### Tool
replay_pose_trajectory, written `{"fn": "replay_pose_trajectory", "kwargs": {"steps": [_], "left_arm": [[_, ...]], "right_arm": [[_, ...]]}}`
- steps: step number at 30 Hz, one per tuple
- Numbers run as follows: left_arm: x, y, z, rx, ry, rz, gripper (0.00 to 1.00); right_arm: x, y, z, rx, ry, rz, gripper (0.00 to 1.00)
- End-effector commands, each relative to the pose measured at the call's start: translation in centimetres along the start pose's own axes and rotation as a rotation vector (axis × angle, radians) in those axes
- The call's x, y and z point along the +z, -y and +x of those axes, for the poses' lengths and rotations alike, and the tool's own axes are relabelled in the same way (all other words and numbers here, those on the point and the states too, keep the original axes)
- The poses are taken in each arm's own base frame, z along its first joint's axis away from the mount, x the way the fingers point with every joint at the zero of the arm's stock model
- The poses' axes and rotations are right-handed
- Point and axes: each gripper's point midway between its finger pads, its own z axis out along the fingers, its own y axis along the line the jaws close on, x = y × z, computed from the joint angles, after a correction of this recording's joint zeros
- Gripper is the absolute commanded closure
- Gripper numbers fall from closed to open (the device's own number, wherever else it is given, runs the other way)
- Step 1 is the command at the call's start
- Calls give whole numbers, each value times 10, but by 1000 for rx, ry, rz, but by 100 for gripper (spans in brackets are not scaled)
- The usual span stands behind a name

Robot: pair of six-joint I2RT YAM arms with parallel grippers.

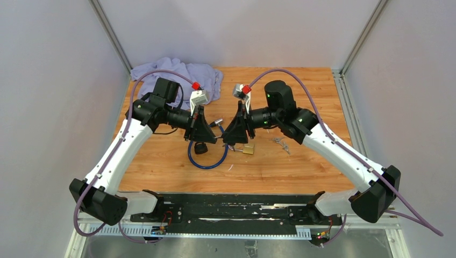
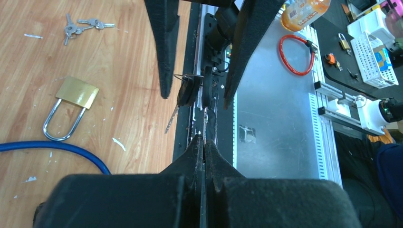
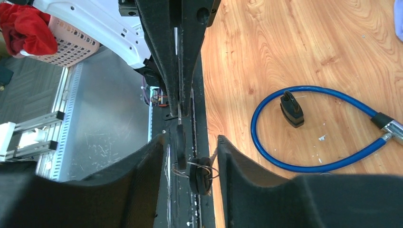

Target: Unlock with the key

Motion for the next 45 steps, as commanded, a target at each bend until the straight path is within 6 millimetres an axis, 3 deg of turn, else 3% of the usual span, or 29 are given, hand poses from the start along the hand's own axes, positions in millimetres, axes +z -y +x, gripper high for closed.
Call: {"fn": "replay_pose_trajectory", "kwargs": {"steps": [1, 3, 8, 23, 25, 27, 30, 34, 39, 45], "left_arm": [[-3, 13, -11, 30, 27, 35, 100], [-3, 13, -10, 30, 26, 34, 100], [-3, 11, -11, 26, 24, 23, 99], [-3, 4, -9, 23, 12, -8, 98], [-3, -2, -8, 18, 2, -33, 78], [-5, -8, -6, 25, -10, -68, 50], [-11, -19, -5, 79, -31, -153, 22], [-27, -38, -5, 172, -71, -296, 1], [-54, -88, 11, 254, -220, -544, 2], [-68, -130, 41, 258, -390, -655, 2]], "right_arm": [[-3, 0, -1, -31, 5, -15, 66], [-3, -2, -2, -29, 7, -31, 78], [-3, -7, -5, -31, 28, -54, 96], [-3, -11, 1, -5, 49, -74, 99], [-4, -13, 1, 7, 53, -75, 99], [-4, -11, 3, 26, 53, -74, 99], [-7, -6, 9, 56, 53, -59, 99], [-11, 0, 14, 84, 67, -33, 99], [-21, 6, 22, 91, 82, 10, 99], [-32, 8, 32, 76, 98, 62, 99]]}}
